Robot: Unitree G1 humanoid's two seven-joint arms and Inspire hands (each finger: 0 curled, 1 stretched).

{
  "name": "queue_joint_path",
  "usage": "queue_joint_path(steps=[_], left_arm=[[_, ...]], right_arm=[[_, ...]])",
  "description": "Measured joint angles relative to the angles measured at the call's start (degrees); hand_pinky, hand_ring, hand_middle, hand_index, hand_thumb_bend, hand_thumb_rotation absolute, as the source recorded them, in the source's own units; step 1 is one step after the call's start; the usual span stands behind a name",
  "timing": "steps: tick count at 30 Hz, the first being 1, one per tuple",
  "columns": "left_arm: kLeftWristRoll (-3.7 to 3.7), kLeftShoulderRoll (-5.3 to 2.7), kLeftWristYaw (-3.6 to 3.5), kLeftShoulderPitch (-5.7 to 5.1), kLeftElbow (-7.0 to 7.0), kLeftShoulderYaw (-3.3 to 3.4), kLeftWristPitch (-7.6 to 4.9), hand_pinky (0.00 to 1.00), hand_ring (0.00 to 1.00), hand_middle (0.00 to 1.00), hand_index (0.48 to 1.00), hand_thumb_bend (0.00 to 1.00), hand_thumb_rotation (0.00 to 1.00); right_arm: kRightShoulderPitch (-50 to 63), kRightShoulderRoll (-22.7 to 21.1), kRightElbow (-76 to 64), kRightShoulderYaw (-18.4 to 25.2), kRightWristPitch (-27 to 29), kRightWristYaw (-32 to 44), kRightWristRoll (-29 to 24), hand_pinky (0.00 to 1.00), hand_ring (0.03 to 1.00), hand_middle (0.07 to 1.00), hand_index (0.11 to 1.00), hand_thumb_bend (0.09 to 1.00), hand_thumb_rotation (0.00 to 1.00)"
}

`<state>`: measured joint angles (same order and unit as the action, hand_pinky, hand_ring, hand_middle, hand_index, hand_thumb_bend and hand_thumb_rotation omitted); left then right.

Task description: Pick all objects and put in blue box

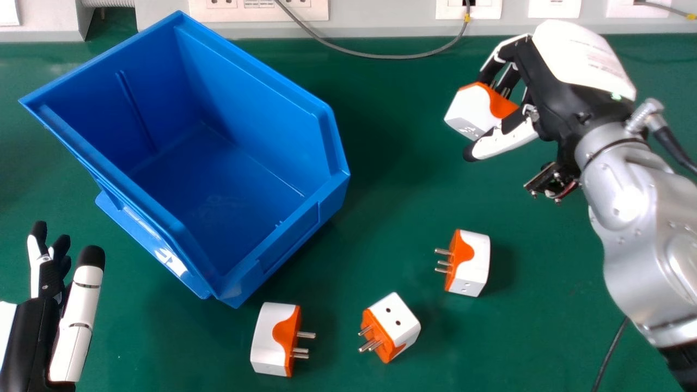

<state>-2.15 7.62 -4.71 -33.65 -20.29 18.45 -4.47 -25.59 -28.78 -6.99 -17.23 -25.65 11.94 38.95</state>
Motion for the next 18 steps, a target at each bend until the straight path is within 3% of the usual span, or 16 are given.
queue_joint_path(steps=[8, 18], left_arm=[[-0.10, -0.08, 0.27, -0.52, 0.01, -0.01, -0.50, 0.95, 1.00, 1.00, 1.000, 0.50, 1.00], [-0.54, -0.08, 0.57, -0.70, 0.00, -0.05, -0.55, 0.95, 1.00, 1.00, 1.000, 0.50, 1.00]], right_arm=[[10.8, -0.7, -15.7, 3.4, 4.2, 3.6, -1.4, 0.18, 0.368, 0.492, 0.517, 0.499, 0.00], [15.5, 0.5, -24.1, 3.7, 7.4, 8.5, -3.0, 0.17, 0.359, 0.492, 0.514, 0.502, 0.00]])
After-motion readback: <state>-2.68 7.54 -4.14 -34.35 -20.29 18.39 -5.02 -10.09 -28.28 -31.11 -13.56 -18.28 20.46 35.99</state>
